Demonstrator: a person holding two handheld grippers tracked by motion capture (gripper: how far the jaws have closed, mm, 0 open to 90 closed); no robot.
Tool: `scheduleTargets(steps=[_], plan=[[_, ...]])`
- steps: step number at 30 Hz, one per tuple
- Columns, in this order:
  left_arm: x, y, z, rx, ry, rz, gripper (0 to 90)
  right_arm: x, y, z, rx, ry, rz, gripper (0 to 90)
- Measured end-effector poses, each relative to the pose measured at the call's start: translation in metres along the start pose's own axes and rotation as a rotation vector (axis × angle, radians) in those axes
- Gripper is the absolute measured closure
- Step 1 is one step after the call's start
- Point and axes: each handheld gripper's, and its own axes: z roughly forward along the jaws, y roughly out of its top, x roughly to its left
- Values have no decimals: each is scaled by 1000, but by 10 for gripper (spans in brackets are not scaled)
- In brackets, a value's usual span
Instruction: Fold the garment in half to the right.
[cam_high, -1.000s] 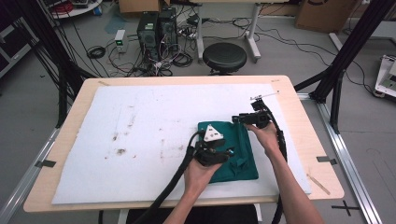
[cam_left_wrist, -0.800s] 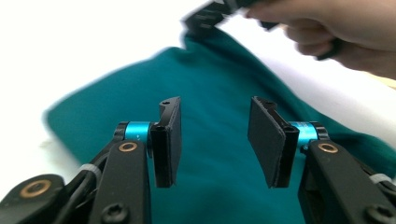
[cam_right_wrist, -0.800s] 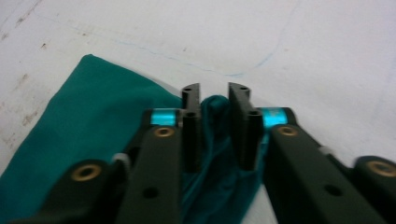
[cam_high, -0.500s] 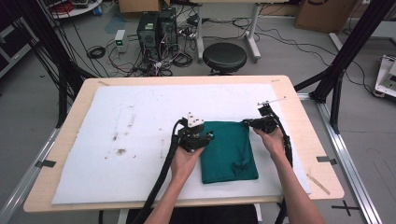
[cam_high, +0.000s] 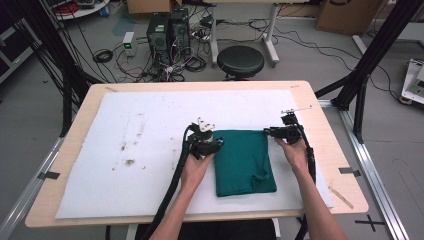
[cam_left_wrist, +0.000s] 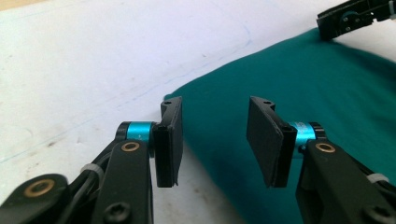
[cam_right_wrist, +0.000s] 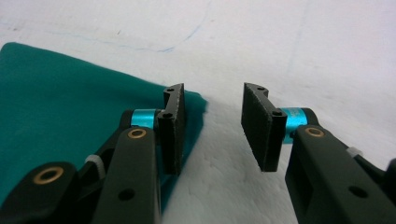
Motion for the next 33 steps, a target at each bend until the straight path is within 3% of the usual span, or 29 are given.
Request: scheduleTargets(steps=[3,5,7,9,11,13,14,16,19,20,23,25,28,33], plan=[[-4,-1,-3,6,-27,15,547,5,-4,-13,-52,-30,-9,633],[-7,-3,-5,15,-60,19,547,11,-8,-24,-98,-3,-25,680],[-11,-7,-8,3,-82,30,554,20,-14,-32,-129,55,-56,710],[-14,-13,-9,-2,-94,39,563,36,-24,-39,-133,100,-122,721],[-14,-19,-7,24,-94,48,566,45,-32,-41,-122,136,-162,719],[-15,-23,-3,56,-86,53,566,50,-38,-39,-83,141,-196,713],[-15,-25,-3,58,-83,58,566,50,-41,-36,-55,130,-215,712],[-16,-25,-5,57,-78,64,566,49,-46,-31,-13,56,-241,709],[-16,-25,-6,53,-76,66,563,40,-55,-28,8,-12,-222,690],[-16,-26,-8,49,-80,61,563,37,-58,-30,8,-16,-204,679],[-18,-29,-16,28,-106,56,563,33,-67,-42,-48,39,-142,675],[-21,-32,-21,16,-124,58,563,38,-74,-52,-86,76,-137,676],[-28,-38,-30,0,-150,70,563,55,-84,-63,-115,131,-190,677],[-43,-45,-40,-3,-197,109,562,84,-105,-62,-77,163,-302,678]])
